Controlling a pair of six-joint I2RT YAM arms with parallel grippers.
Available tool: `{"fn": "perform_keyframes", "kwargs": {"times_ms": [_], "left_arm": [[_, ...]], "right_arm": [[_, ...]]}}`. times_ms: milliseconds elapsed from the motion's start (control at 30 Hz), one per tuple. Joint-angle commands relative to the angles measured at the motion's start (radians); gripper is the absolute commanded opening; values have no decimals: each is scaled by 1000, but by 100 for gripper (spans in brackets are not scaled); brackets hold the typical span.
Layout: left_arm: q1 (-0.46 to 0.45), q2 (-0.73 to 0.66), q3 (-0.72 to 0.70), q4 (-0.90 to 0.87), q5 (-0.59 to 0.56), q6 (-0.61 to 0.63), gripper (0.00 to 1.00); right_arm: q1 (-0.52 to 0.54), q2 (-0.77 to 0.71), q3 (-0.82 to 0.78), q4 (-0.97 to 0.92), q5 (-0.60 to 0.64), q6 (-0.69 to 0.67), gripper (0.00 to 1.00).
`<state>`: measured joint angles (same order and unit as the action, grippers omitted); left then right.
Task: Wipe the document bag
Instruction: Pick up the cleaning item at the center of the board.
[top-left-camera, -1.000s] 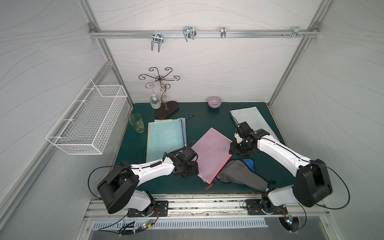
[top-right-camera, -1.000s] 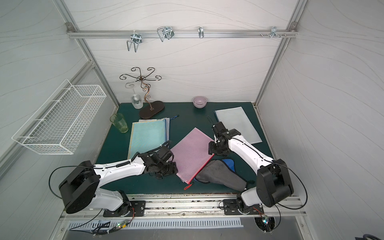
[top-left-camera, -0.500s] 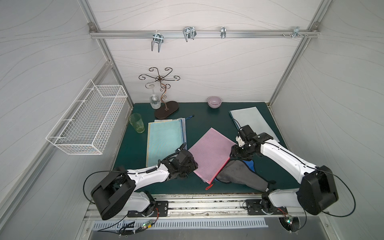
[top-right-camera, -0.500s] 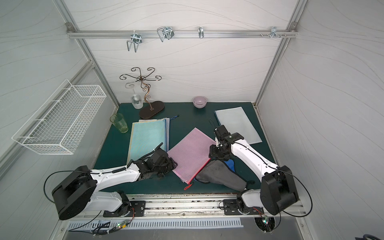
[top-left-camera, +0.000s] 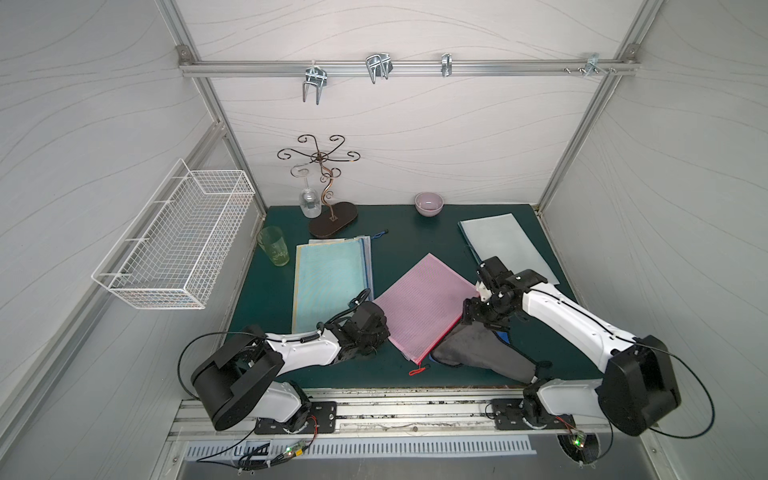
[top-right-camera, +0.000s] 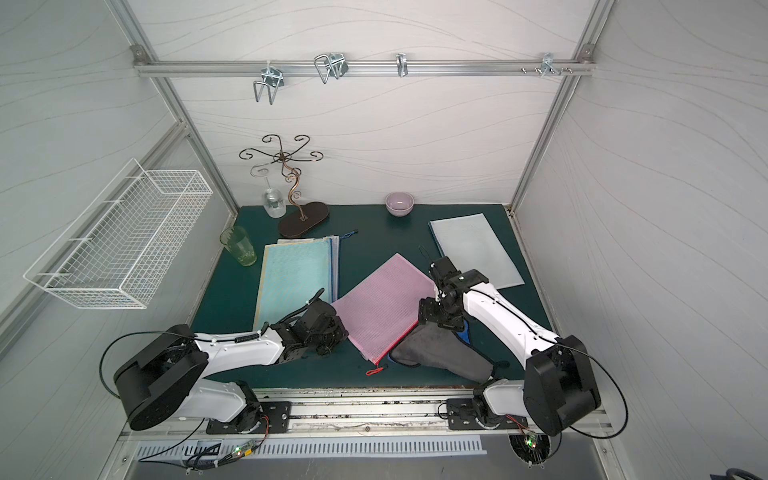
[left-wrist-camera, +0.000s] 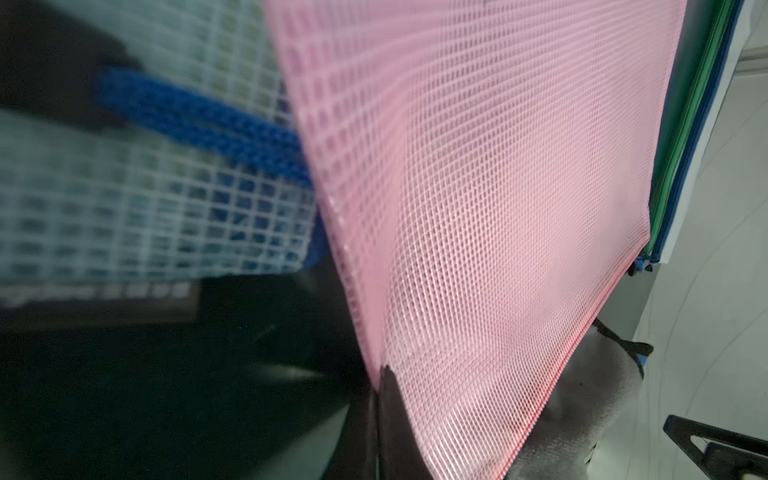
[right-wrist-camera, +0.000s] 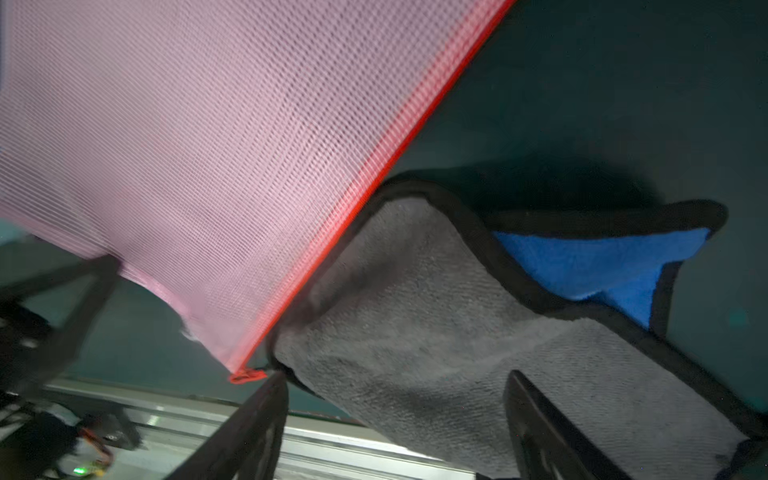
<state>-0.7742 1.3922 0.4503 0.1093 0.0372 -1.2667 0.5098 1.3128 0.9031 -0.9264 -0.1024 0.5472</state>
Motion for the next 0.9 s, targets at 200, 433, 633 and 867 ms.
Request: {"fn": "perform_keyframes", "kwargs": {"times_ms": [200, 433, 633, 867], "left_arm": [[7, 29, 103, -55, 32, 117, 0], [20, 67, 162, -119, 82, 193, 0], [25, 122, 192, -125, 142, 229, 0], [27, 142, 213, -129, 175, 255, 0]], "right_arm": [[49, 76, -94, 18, -9, 77, 99], [45, 213, -118, 177, 9, 87, 91], [-5, 127, -137, 181, 29, 64, 20], [61, -129, -26, -14, 77, 47, 0]]}}
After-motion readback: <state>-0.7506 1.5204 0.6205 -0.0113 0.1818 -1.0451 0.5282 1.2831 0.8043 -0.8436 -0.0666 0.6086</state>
